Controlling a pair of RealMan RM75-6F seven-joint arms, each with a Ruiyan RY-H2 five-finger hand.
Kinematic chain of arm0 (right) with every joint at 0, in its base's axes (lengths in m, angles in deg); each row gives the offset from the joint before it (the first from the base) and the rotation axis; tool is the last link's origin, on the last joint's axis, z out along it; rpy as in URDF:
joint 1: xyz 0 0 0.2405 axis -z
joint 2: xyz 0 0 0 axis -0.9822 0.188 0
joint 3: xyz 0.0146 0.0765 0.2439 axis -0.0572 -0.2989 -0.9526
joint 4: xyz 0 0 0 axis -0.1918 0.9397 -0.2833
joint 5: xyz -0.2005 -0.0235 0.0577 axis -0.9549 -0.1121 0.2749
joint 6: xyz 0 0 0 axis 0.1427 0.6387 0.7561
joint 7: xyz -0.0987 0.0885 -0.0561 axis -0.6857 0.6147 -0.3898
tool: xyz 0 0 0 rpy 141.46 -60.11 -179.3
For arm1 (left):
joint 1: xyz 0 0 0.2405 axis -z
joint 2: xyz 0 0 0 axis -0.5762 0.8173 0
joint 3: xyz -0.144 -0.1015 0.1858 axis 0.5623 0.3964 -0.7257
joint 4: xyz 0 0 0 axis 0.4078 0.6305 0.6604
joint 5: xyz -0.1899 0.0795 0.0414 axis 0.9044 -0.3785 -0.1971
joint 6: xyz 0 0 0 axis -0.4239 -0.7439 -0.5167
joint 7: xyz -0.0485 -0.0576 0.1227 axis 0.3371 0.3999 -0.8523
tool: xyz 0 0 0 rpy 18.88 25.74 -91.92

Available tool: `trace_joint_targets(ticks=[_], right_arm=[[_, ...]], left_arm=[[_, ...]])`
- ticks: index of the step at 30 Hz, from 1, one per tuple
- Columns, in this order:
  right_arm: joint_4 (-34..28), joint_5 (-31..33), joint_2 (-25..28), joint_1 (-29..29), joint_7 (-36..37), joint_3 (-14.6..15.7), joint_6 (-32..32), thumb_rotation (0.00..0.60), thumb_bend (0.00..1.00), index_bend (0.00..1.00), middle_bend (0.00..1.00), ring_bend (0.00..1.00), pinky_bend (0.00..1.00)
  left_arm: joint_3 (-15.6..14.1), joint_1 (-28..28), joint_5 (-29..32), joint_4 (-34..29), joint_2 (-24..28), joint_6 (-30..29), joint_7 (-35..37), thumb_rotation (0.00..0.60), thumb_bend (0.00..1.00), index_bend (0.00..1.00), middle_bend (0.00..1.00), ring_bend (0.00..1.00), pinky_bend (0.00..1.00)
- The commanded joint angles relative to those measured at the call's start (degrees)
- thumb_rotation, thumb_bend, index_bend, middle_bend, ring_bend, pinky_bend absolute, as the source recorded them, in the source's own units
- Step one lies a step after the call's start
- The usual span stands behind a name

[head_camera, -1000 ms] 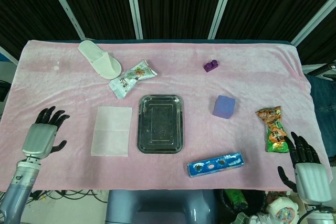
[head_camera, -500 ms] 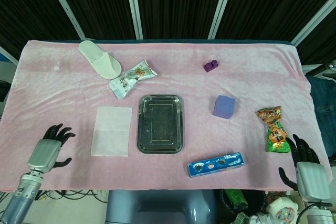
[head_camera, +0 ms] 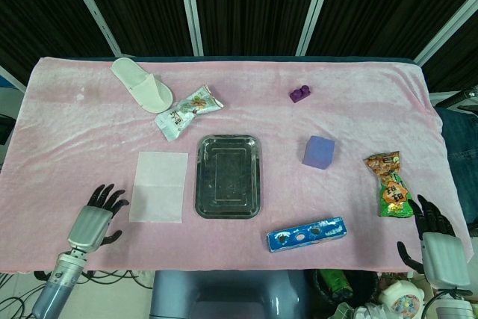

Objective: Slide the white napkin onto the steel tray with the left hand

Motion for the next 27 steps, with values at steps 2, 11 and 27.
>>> trace_joint_targets(ticks=[2, 11, 27], right_arm=[[-0.5, 1.0, 0.1, 0.0, -0.6, 0.0, -0.5, 0.6, 0.29, 0.0, 0.0, 0.04, 0.15], [-1.2, 1.6, 0.3, 0.2, -1.8, 0.0, -0.3, 0.6, 0.29, 0.0, 0.0, 0.04, 0.15], [-1.0, 0.9, 0.2, 0.2, -2.0, 0.2, -0.2, 0.6, 0.29, 0.0, 0.0, 0.04, 0.15]], left_arm=[[1.0, 0.7, -0.6, 1.9, -1.7, 0.0, -0.4, 0.6, 0.19, 0.29, 0.15, 0.0, 0.05], [2.7, 2.5, -0.2, 3.3, -4.3, 1.8, -1.2, 0.6, 0.2, 0.3, 0.15, 0.0, 0.05], [1.9, 3.0, -0.3, 1.3, -3.7, 3.7, 0.5, 0.6, 0.2, 0.31, 0.14, 0.0, 0.05]])
